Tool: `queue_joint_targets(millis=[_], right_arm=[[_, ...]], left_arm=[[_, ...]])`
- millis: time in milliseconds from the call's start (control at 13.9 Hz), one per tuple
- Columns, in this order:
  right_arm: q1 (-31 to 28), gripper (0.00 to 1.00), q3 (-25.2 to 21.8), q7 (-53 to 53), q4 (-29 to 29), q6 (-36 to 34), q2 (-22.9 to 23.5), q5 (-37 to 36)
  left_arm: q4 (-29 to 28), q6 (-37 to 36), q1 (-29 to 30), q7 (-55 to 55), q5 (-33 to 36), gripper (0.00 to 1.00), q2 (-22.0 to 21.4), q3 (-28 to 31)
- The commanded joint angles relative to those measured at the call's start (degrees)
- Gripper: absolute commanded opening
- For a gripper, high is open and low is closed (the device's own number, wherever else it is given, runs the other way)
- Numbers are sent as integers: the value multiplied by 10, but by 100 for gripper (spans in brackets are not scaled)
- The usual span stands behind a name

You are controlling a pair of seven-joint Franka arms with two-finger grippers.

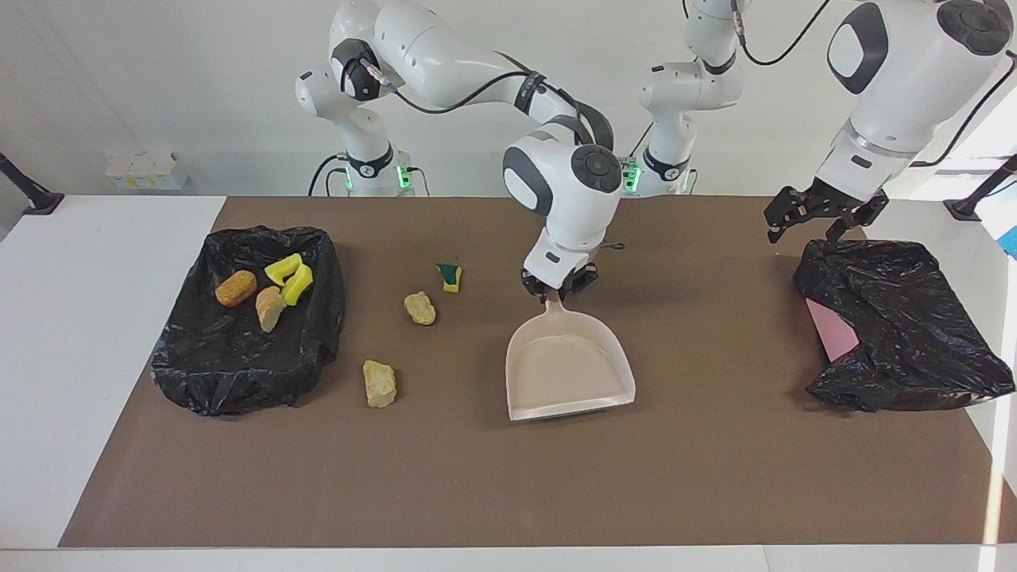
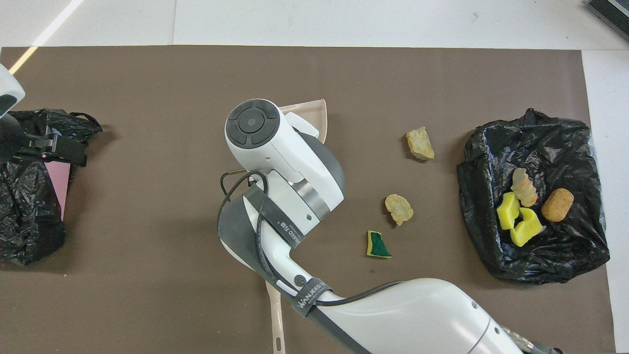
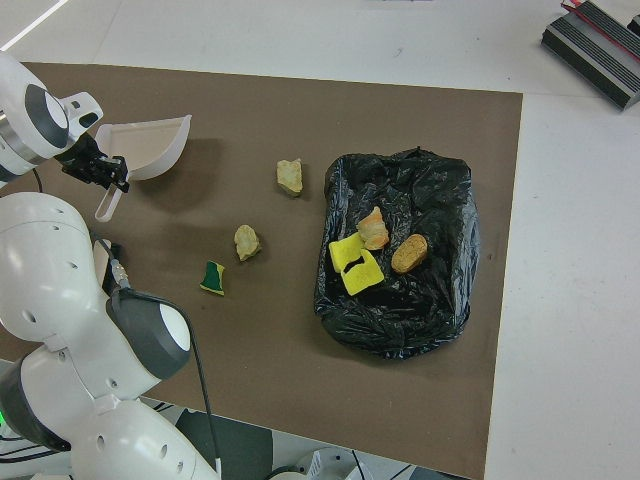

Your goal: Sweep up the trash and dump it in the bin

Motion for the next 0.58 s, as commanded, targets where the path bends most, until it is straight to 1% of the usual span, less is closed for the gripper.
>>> queue_joint_targets(millis=[0,144,360,505], right_arm=[[7,0,4,43,26,29,32,14],[7,0,3,53,25,47,37,19],[-2,0,2,53,21,74,44,46],[-2,0,2,53,17,74,45,45]], left_arm=[[10,-9,2,0,9,100,1,-2],[10,-10,2,1,9,100,1,-2],[10,-9,2,0,9,100,1,-2],[10,-9,2,0,9,100,1,-2]])
